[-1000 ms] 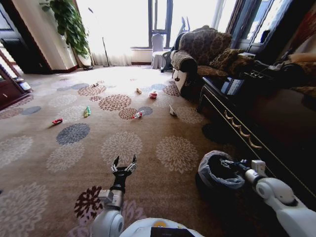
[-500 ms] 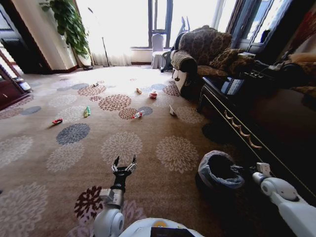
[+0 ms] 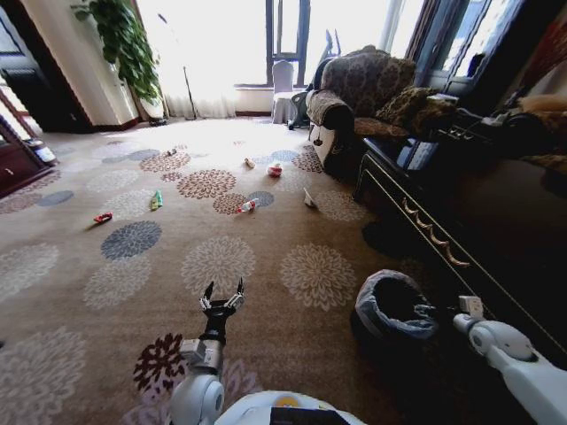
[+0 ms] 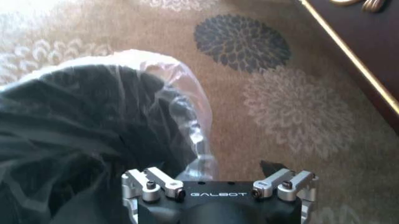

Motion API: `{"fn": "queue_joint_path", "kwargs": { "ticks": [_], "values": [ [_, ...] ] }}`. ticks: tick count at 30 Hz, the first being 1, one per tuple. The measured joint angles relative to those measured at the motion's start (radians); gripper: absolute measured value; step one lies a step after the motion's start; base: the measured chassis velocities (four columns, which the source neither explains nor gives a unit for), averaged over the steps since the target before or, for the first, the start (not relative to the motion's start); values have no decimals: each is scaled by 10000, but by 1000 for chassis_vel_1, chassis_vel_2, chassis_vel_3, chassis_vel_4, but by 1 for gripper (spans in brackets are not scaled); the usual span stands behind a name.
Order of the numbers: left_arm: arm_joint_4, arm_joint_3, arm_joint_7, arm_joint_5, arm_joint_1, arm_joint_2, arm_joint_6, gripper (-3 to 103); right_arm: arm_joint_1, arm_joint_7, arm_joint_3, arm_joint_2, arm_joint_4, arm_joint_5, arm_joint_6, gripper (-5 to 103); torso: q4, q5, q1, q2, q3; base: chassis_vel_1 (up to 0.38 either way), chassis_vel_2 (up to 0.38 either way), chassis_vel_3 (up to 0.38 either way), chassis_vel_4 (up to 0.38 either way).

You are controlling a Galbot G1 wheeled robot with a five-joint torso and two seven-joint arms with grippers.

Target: Pick up the trash from the ground and place it into the trash bin.

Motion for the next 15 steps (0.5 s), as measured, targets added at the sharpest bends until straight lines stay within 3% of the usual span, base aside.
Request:
{"fn": "queue_joint_path", "kwargs": {
  "ticks": [2,5,7,15],
  "values": [
    [16,0,-16,10,-12,-4,0,98,-41,0,-78,-67,-5,-53,49,93,0,0,0,0,0,0,0,0,0],
    [47,3,-73,48,-49,-57,0,98,-177,0,-161,-151,101,-78,108,77,0,-5,0,0,-1,0,0,0,0],
    [47,4,-80,51,-50,-67,0,98,-182,0,-165,-151,118,-55,108,77,0,-1,0,0,-1,0,0,0,0],
    [78,9,-105,70,-12,-115,-116,98,-293,0,-314,-419,441,173,46,38,0,3,0,0,0,0,0,0,0]
  ]
}}
